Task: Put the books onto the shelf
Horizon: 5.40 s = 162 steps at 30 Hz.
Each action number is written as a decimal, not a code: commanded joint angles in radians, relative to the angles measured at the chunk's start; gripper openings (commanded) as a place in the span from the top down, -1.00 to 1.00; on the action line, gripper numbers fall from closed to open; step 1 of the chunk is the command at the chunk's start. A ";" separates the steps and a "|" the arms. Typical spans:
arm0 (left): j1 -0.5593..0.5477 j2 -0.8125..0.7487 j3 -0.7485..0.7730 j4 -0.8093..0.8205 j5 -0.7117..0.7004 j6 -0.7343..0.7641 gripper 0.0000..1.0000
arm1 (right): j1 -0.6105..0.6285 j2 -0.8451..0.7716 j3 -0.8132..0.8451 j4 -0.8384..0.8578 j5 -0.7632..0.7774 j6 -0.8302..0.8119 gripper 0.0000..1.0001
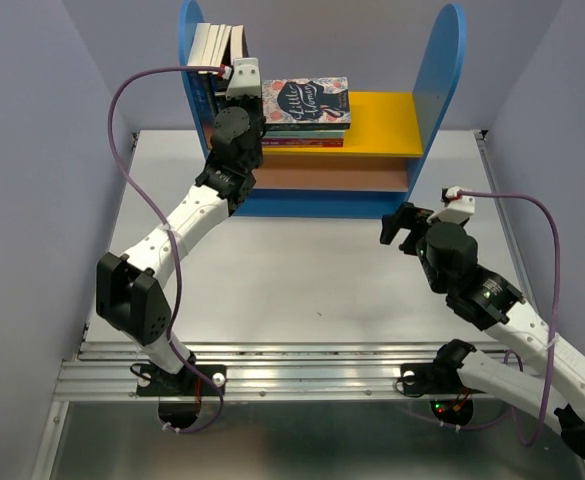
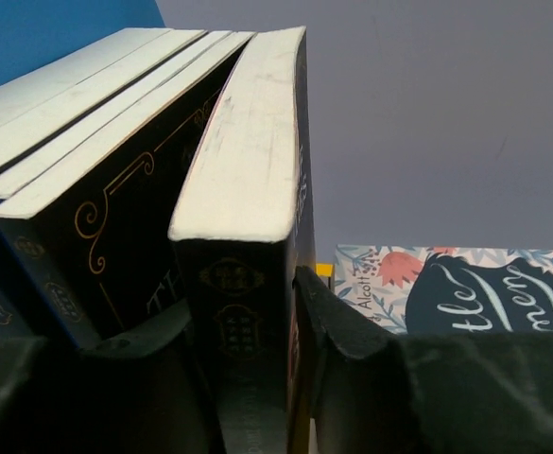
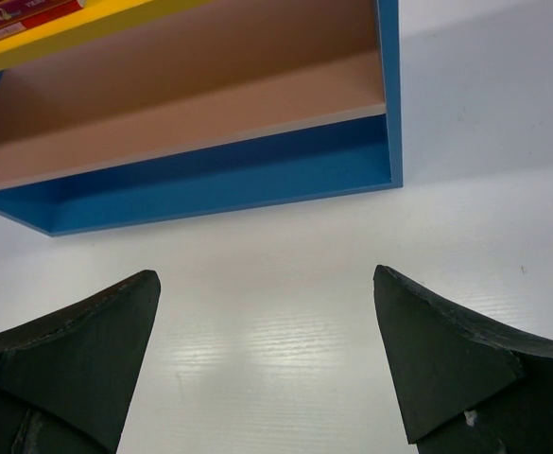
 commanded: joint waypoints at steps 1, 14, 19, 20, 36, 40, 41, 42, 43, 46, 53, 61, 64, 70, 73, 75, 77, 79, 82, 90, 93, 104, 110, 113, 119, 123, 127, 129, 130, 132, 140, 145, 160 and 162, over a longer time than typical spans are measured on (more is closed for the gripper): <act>0.017 -0.059 0.005 0.141 -0.013 0.006 0.07 | 0.000 -0.011 -0.012 0.015 0.019 0.004 -1.00; 0.016 -0.189 -0.013 0.126 0.109 -0.076 -0.24 | 0.000 0.021 -0.009 0.029 -0.039 -0.004 -1.00; 0.016 -0.253 -0.023 0.115 0.216 -0.105 -0.64 | 0.000 0.043 0.002 0.029 -0.059 -0.004 -1.00; 0.016 -0.285 -0.032 0.112 0.244 -0.113 -0.67 | 0.000 0.046 0.005 0.031 -0.068 -0.004 -1.00; 0.011 -0.594 -0.142 -0.235 0.225 -0.378 -0.98 | 0.000 0.176 0.176 0.027 -0.068 0.002 -1.00; 0.016 -0.671 -0.274 -0.308 0.116 -0.471 -0.98 | 0.000 0.340 0.389 0.027 -0.045 -0.068 -1.00; 0.016 -0.686 -0.304 -0.327 0.122 -0.477 -0.98 | 0.000 0.404 0.429 0.026 -0.039 -0.085 -1.00; 0.017 -0.688 -0.308 -0.353 0.123 -0.480 -0.98 | -0.009 0.432 0.467 0.024 -0.037 -0.105 -1.00; 0.020 -0.685 -0.303 -0.417 0.094 -0.501 -0.98 | -0.023 0.460 0.542 0.020 -0.042 -0.132 -1.00; 0.054 -0.675 -0.303 -0.469 0.057 -0.527 -0.98 | -0.161 0.563 0.652 -0.009 -0.144 -0.148 -1.00; 0.245 -0.643 -0.256 -0.480 0.180 -0.569 -0.98 | -0.245 0.782 0.920 -0.045 -0.288 -0.269 -0.92; 0.437 -0.521 -0.122 -0.603 0.206 -0.661 -0.98 | -0.281 0.945 1.094 -0.055 -0.254 -0.389 0.34; 0.525 -0.430 -0.060 -0.638 0.287 -0.702 -0.98 | -0.281 0.983 1.115 -0.057 -0.269 -0.416 0.43; 0.609 -0.257 0.036 -0.611 0.468 -0.679 -0.98 | -0.379 1.040 1.178 -0.054 -0.427 -0.449 0.45; 0.614 -0.197 0.082 -0.620 0.478 -0.670 -0.98 | -0.409 1.087 1.221 -0.054 -0.638 -0.467 0.48; 0.614 -0.172 0.096 -0.608 0.493 -0.655 -0.98 | -0.409 1.107 1.229 -0.054 -0.740 -0.525 0.48; 0.614 -0.142 0.100 -0.588 0.531 -0.627 -0.98 | -0.409 1.138 1.235 -0.054 -0.836 -0.548 0.51; 0.614 -0.111 0.111 -0.581 0.530 -0.624 -0.98 | -0.409 1.166 1.241 -0.054 -0.847 -0.548 0.53; 0.614 -0.077 0.125 -0.583 0.527 -0.613 -0.98 | -0.409 1.195 1.256 -0.054 -0.838 -0.562 0.54; 0.614 0.045 0.148 -0.577 0.651 -0.610 -0.98 | -0.409 1.262 1.284 -0.060 -0.903 -0.576 0.54; 0.605 0.064 0.139 -0.568 0.698 -0.599 -0.98 | -0.409 1.256 1.240 -0.060 -0.979 -0.625 0.52; 0.544 0.088 0.119 -0.548 0.663 -0.618 -0.98 | -0.399 1.269 1.203 -0.103 -1.070 -0.614 0.56; 0.540 0.102 0.122 -0.551 0.662 -0.627 -0.98 | -0.345 1.275 1.210 -0.114 -0.996 -0.611 0.57; 0.540 0.101 0.129 -0.549 0.665 -0.630 -0.98 | -0.334 1.290 1.239 -0.120 -0.978 -0.585 0.59; 0.499 0.105 0.132 -0.549 0.646 -0.626 -0.98 | -0.270 1.308 1.278 -0.134 -0.950 -0.568 0.61; 0.497 0.113 0.138 -0.552 0.646 -0.627 -0.98 | -0.224 1.321 1.301 -0.137 -0.936 -0.556 0.61; 0.496 0.125 0.149 -0.557 0.652 -0.632 -0.98 | -0.186 1.330 1.327 -0.131 -0.919 -0.536 0.61; 0.494 0.131 0.154 -0.557 0.654 -0.630 -0.98 | -0.185 1.331 1.325 -0.115 -0.922 -0.538 0.62; 0.493 0.134 0.157 -0.558 0.652 -0.627 -0.98 | -0.176 1.333 1.327 -0.112 -0.924 -0.533 0.61; 0.491 0.141 0.166 -0.560 0.656 -0.626 -0.98 | -0.176 1.344 1.345 -0.112 -0.936 -0.530 0.61; 0.488 0.158 0.186 -0.577 0.654 -0.604 -0.98 | -0.143 1.364 1.355 -0.112 -0.969 -0.626 0.53; 0.490 0.150 0.209 -0.604 0.603 -0.595 -0.98 | -0.143 1.351 1.336 -0.100 -0.790 -0.593 0.52; 0.499 0.082 0.355 -0.788 0.361 -0.639 -0.98 | -0.165 1.241 1.298 -0.066 -0.397 -0.487 0.40; 0.504 0.056 0.353 -0.838 0.288 -0.658 -0.98 | -0.178 1.214 1.279 -0.068 -0.366 -0.481 0.34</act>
